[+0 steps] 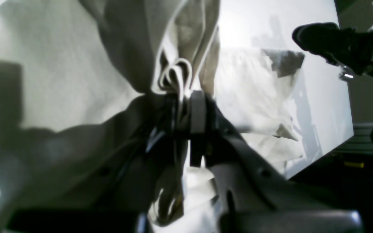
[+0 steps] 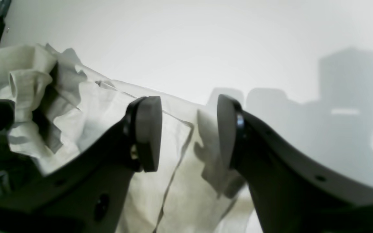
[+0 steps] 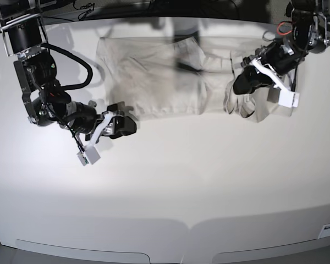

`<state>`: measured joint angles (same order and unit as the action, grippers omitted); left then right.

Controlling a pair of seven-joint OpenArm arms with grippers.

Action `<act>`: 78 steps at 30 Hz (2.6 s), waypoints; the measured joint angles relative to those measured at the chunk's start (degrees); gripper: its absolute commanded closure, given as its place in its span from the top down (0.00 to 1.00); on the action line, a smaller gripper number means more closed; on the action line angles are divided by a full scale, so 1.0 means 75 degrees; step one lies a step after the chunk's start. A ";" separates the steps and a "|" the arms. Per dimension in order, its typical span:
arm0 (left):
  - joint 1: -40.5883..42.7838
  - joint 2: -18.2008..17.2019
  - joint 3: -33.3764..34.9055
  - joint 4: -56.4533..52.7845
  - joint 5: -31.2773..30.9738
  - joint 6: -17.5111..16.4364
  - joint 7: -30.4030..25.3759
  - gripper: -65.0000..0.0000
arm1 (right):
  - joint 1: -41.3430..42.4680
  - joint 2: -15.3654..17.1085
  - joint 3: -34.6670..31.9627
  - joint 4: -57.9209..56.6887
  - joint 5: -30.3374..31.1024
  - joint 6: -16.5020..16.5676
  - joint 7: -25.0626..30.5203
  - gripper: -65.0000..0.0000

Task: Fold the T-shirt properly
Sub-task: 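Grasp the strip's end with the left gripper and fold it inward, then grasp the strip's other end with the right gripper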

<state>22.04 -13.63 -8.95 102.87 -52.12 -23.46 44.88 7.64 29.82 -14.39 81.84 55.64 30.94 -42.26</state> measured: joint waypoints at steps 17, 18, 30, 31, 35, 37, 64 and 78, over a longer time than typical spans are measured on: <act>-0.0020 -0.0956 -0.0006 0.0000 -0.0621 -0.0959 0.0574 0.60 | 0.0000 0.0006 0.0000 0.0000 0.0393 0.0000 -0.0484 0.44; -0.0020 -0.1011 -0.0009 0.0000 -0.0393 -0.0959 0.0533 0.60 | 0.0000 0.0006 0.0000 0.0000 0.0589 0.0000 -0.0670 0.44; -0.0017 -0.1020 -0.1084 0.0000 0.1032 -0.0962 -0.0169 0.60 | -0.0277 0.1212 0.0000 0.0560 0.1513 -0.0694 -0.1918 0.44; -0.0015 -0.1020 -0.1139 0.0000 0.1186 -0.0962 -0.0169 0.60 | -0.0408 0.1279 0.0000 0.0560 0.1513 -0.0793 -0.1964 0.44; 0.0023 -0.1017 -0.1209 0.0000 0.1498 -0.0959 -0.0166 0.60 | -0.0819 0.1378 0.0000 0.0545 0.1413 -0.1582 -0.1996 0.44; 0.0032 -0.1017 -0.1209 0.0000 0.1478 -0.0959 -0.0163 0.60 | -0.0921 0.1367 0.0000 0.0551 0.1367 -0.1585 -0.2002 0.44; 0.0023 -0.1020 -0.1209 0.0000 0.1463 -0.0959 -0.0102 0.60 | -0.1824 -0.0615 0.0006 0.0586 -0.0122 -0.1836 -0.1113 0.12; 0.0026 -0.1017 -0.1209 0.0000 0.1466 -0.0959 0.0131 0.60 | -0.1824 -0.0125 0.0589 0.0583 -0.0874 -0.1719 -0.0755 0.00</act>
<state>22.24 -21.26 -18.02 102.87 -41.12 -30.65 45.87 -6.04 28.88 -9.98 86.21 49.08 18.04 -47.92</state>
